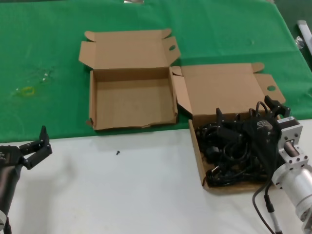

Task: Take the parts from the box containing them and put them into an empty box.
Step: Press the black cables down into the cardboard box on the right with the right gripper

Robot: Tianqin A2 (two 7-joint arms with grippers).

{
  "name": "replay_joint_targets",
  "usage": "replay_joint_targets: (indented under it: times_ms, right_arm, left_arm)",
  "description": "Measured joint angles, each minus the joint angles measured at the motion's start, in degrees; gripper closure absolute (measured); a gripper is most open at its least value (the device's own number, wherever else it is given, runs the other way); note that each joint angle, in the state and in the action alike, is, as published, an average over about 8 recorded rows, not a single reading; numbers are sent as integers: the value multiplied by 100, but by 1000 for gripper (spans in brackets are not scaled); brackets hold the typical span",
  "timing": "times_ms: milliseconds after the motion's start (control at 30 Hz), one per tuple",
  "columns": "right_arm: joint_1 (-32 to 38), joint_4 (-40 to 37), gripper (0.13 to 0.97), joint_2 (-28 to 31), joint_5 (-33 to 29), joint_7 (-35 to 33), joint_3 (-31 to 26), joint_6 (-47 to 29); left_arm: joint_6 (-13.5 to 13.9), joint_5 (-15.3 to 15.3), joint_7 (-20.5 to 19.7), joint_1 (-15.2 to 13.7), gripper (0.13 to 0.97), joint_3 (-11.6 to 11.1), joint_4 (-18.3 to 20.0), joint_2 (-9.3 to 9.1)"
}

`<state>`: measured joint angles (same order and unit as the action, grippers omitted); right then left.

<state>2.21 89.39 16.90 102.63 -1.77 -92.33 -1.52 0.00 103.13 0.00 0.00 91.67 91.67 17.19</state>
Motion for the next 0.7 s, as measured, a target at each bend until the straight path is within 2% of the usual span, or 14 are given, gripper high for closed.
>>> replay_joint_targets:
  times_ms: [700]
  right_arm:
    - [0, 0, 129, 0, 0, 0, 0, 0]
  left_arm:
    - [0, 0, 0, 0, 132, 0, 0, 0]
